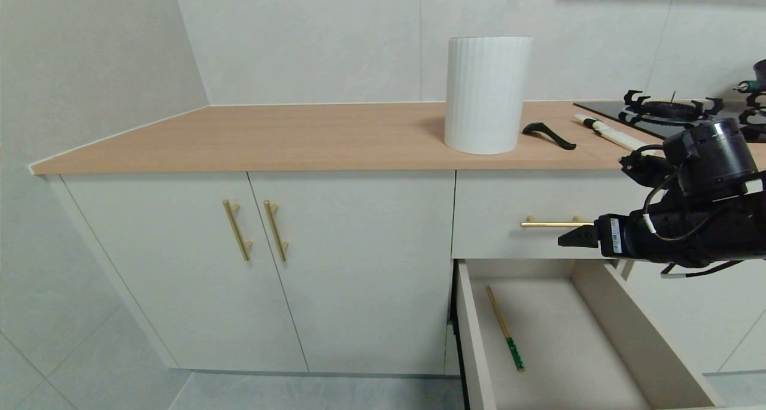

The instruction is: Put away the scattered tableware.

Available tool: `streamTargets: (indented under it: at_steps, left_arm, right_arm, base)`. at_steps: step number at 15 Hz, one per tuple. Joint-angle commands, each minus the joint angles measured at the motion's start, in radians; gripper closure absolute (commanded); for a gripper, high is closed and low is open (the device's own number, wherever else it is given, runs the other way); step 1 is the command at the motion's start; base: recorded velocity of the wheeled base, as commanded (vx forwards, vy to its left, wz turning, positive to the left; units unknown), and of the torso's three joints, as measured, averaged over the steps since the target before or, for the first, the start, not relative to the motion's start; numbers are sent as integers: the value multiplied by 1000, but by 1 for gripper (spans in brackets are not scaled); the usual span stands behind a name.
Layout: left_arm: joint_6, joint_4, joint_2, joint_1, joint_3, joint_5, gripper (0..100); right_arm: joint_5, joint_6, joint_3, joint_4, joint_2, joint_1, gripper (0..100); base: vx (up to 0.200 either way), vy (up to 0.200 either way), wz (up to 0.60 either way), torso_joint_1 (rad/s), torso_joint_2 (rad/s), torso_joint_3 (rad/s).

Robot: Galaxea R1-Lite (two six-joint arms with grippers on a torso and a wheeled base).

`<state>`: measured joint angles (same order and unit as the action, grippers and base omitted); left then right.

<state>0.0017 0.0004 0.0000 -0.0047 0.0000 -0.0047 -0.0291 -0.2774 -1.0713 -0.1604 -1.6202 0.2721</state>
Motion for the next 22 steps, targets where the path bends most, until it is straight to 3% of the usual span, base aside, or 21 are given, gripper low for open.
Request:
streamTargets:
  at_steps: [1, 18, 22]
  left_arm:
    - [0, 0, 0, 0, 0, 0, 0]
    - [0, 0, 0, 0, 0, 0, 0]
    - [0, 0, 0, 0, 0, 0, 0]
  right_arm:
    - [0, 0, 1, 1, 10, -1, 0]
    - [2, -2, 4, 7, -29, 1, 0]
    - [-54, 23, -1, 105, -92, -40, 0]
  base:
    - [0, 0, 0, 85, -261, -290]
    - [0, 0, 0, 194, -496, -286]
    - [0, 0, 0, 121, -262, -144]
